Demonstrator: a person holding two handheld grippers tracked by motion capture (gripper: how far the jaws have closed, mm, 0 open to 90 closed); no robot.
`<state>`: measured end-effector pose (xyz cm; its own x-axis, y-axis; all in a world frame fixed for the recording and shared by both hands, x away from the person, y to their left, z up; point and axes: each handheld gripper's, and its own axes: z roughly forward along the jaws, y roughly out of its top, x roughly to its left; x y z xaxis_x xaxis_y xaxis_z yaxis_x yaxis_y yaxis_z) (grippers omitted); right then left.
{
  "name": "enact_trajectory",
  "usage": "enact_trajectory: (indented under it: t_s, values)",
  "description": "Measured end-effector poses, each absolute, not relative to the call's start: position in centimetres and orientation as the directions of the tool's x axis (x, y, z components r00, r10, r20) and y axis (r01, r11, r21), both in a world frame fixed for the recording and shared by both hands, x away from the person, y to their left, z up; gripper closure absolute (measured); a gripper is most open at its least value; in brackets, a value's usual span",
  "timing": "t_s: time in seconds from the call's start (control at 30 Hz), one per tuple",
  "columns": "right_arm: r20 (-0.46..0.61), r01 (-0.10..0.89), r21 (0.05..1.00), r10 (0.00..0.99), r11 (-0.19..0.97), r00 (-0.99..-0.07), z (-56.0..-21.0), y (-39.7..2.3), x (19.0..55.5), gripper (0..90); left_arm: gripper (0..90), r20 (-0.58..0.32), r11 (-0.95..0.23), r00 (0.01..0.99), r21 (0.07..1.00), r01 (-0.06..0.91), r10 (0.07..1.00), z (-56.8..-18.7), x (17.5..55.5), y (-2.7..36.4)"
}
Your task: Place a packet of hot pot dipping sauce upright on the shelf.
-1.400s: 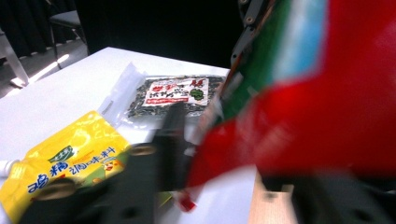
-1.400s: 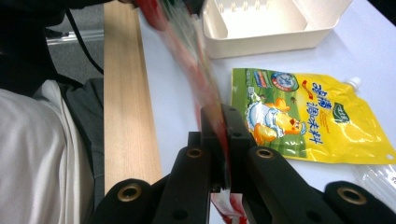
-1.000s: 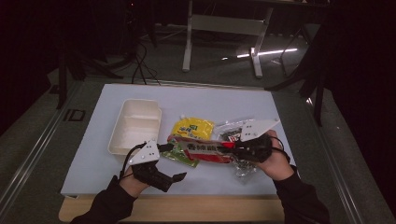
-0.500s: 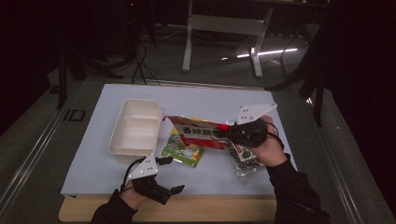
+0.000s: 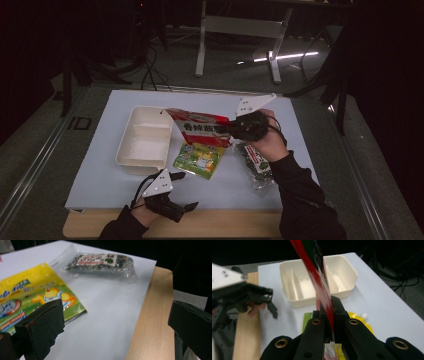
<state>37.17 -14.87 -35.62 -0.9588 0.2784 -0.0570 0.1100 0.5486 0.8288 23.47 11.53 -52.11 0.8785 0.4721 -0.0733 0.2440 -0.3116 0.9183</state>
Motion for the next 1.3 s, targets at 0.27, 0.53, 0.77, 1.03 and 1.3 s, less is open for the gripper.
enact_trajectory:
  t_s: [0.27, 0.53, 0.77, 1.03, 1.3]
  values:
    - [-0.024, 0.137, 0.835, 0.284, 0.533, -0.959, -35.9, -13.4, 39.2, 90.0, 1.6, -0.058, -0.287, 0.857, 0.929, 0.234, 0.512, -52.0, 23.0, 12.4]
    - [-0.022, 0.142, 0.841, 0.295, 0.522, -0.955, -36.0, -11.2, 41.0, 90.0, 1.6, -0.045, -0.285, 0.855, 0.933, 0.222, 0.516, -52.3, 22.4, 12.6]
    - [-0.001, 0.152, 0.85, 0.289, 0.504, -0.957, -36.6, -8.9, 42.5, 90.0, 1.6, -0.047, -0.284, 0.855, 0.933, 0.222, 0.516, -52.5, 22.3, 12.8]
    - [0.018, 0.157, 0.855, 0.274, 0.494, -0.961, -37.5, -6.1, 43.9, 90.0, 1.7, -0.042, -0.287, 0.859, 0.934, 0.216, 0.51, -52.6, 22.1, 12.8]
    - [0.04, 0.176, 0.857, 0.279, 0.483, -0.959, -38.3, -3.5, 45.5, 90.0, 1.7, -0.051, -0.282, 0.858, 0.933, 0.224, 0.512, -52.6, 22.2, 13.1]
